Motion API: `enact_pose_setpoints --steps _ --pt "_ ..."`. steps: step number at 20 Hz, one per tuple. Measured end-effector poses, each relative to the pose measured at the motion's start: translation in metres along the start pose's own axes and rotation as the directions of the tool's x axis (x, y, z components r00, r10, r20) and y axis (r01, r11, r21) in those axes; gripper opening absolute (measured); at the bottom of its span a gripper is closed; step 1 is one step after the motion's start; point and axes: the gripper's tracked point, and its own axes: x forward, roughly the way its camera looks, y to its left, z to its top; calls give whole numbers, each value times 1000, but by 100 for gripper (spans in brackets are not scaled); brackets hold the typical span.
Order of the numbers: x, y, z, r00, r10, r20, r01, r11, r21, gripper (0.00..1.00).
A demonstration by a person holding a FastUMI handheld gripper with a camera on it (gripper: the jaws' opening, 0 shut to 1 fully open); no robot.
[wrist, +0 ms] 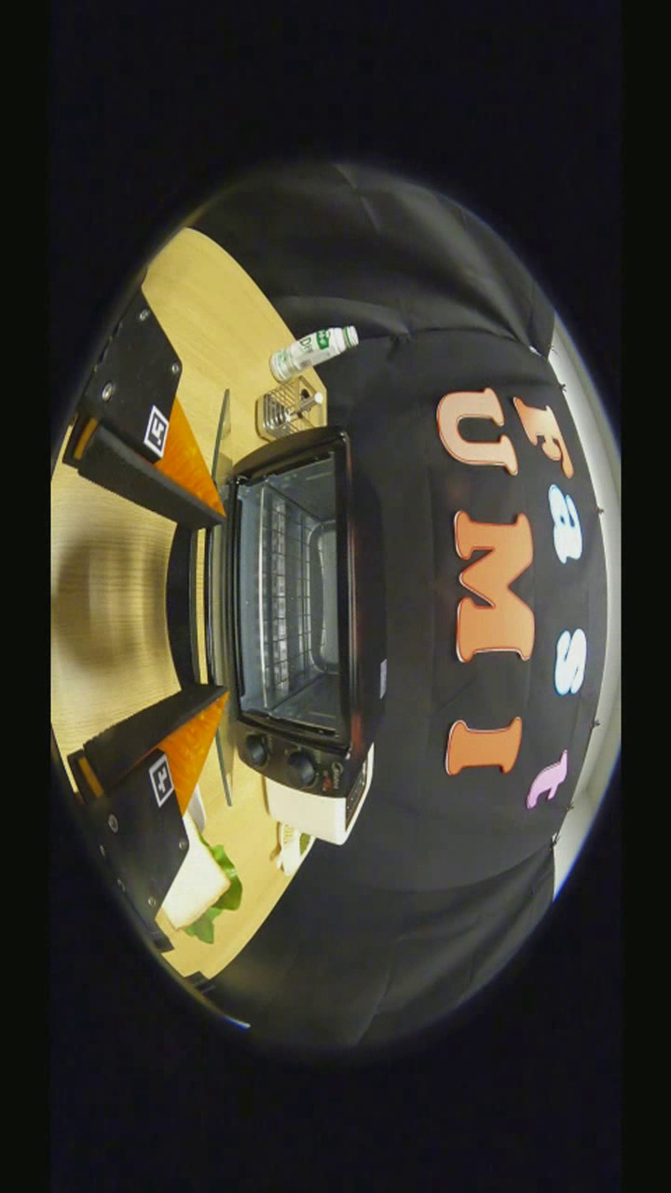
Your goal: Open the toaster oven, put the food inside, and close the toaster oven door.
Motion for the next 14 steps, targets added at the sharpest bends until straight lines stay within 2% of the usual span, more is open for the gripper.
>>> enact_pose_setpoints --steps 8,13,14 --pt "-5 3 -56 995 -1 -99 1 1000 -1 98" --pt "3 2 -103 975 -2 -221 -4 1000 -23 99" --pt "1 1 -100 977 -1 -212 -4 1000 -23 99"
